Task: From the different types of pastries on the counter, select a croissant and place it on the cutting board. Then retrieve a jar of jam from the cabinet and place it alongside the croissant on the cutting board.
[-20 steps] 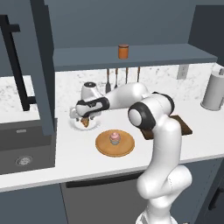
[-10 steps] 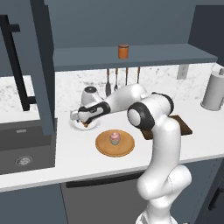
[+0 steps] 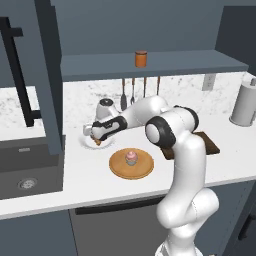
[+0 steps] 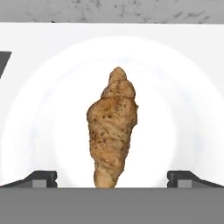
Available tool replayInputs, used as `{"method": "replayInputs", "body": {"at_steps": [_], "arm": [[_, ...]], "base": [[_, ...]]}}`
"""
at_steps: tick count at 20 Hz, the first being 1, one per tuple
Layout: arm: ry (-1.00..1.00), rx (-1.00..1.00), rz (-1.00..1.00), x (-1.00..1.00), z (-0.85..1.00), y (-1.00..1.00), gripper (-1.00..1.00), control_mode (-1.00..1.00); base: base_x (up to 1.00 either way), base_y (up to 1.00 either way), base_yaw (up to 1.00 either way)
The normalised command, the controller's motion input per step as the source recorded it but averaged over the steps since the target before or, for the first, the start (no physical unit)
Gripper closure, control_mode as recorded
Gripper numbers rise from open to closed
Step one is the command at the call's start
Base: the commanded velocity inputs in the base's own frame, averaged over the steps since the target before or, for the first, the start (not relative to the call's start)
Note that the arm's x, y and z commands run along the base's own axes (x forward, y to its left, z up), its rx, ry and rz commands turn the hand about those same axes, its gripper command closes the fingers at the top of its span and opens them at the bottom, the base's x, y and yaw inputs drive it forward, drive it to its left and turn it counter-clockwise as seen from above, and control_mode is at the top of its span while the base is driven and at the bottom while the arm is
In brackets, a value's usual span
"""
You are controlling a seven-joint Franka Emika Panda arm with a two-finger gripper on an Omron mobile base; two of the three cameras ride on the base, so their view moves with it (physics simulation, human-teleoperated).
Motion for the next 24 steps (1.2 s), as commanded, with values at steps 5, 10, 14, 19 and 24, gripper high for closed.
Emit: {"method": "replayInputs", "body": {"at_steps": [5,10,14,19,24], "arm": [[0.00,0.00,-0.01,0.08,-0.08,0.00,-1.00,-1.00],[0.00,0.00,0.00,0.17,-0.10,0.00,-1.00,-1.00],[0.00,0.00,0.00,0.26,-0.10,0.00,-1.00,-1.00],[0.00,0.00,0.00,0.17,-0.20,0.04,-1.00,-1.00],[0.00,0.00,0.00,0.10,-0.31,0.21,-1.00,-1.00]], "base": [[0.00,0.00,0.00],[0.00,0.00,0.00],[0.00,0.00,0.00],[0.00,0.00,0.00],[0.00,0.00,0.00]]}}
